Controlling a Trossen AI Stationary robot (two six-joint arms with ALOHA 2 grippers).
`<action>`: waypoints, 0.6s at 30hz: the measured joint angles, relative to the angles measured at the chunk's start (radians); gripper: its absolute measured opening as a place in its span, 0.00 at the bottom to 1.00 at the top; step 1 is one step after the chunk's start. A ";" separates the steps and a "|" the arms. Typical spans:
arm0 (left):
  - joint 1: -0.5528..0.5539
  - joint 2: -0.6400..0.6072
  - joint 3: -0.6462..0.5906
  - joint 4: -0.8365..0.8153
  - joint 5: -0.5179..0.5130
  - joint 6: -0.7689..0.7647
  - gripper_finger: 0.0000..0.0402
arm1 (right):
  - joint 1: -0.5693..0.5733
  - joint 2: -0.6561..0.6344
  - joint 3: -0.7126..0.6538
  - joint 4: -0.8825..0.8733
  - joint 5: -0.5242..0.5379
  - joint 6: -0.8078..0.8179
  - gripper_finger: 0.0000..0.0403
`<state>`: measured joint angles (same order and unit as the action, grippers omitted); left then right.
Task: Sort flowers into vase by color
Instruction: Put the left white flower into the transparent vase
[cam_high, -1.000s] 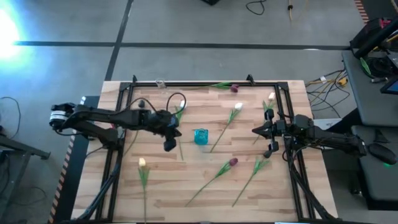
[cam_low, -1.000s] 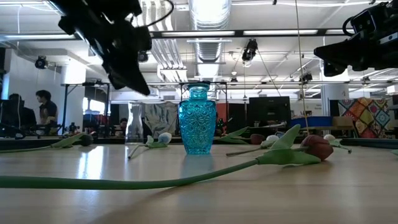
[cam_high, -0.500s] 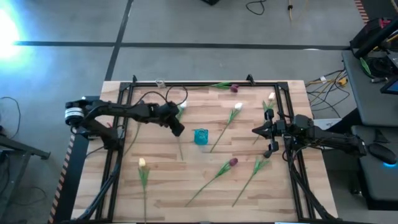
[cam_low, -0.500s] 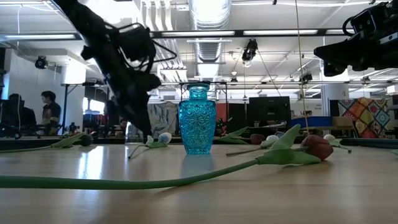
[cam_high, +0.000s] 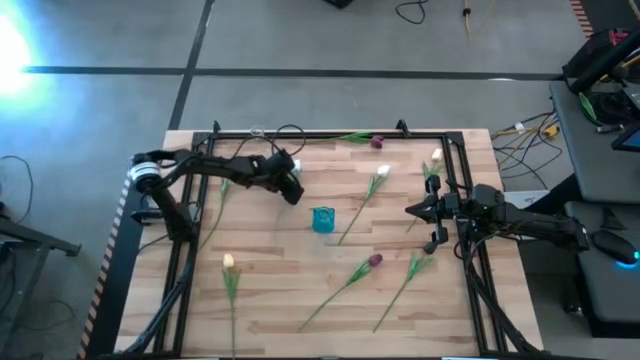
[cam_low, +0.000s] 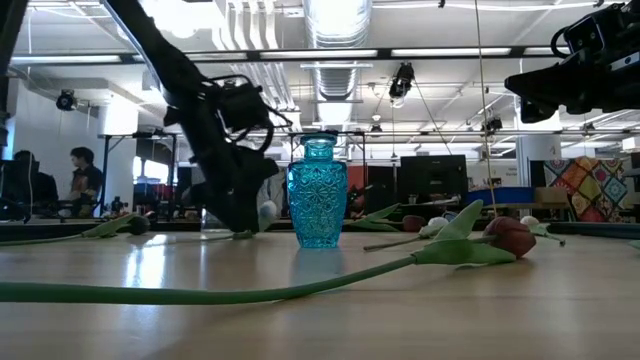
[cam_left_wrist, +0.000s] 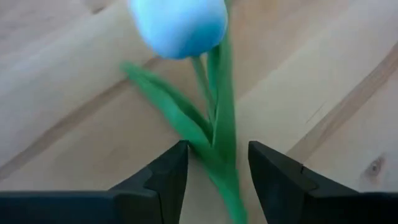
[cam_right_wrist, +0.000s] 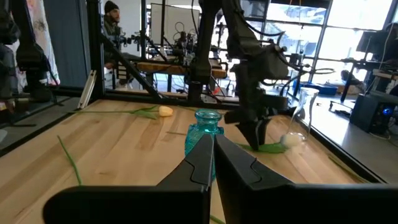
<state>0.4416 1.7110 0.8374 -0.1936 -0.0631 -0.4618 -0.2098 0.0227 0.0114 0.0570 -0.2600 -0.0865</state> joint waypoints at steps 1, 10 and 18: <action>0.000 0.016 0.017 -0.010 -0.002 0.000 0.38 | 0.000 0.000 0.000 0.000 0.000 0.000 0.02; 0.001 0.078 0.107 -0.095 -0.017 0.073 0.18 | 0.000 0.000 0.000 0.000 0.000 0.000 0.02; -0.005 0.030 0.102 -0.131 0.001 0.170 0.03 | 0.000 0.000 0.000 0.000 0.000 0.000 0.02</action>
<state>0.4363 1.7405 0.9394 -0.3242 -0.0624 -0.2916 -0.2098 0.0227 0.0114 0.0569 -0.2600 -0.0865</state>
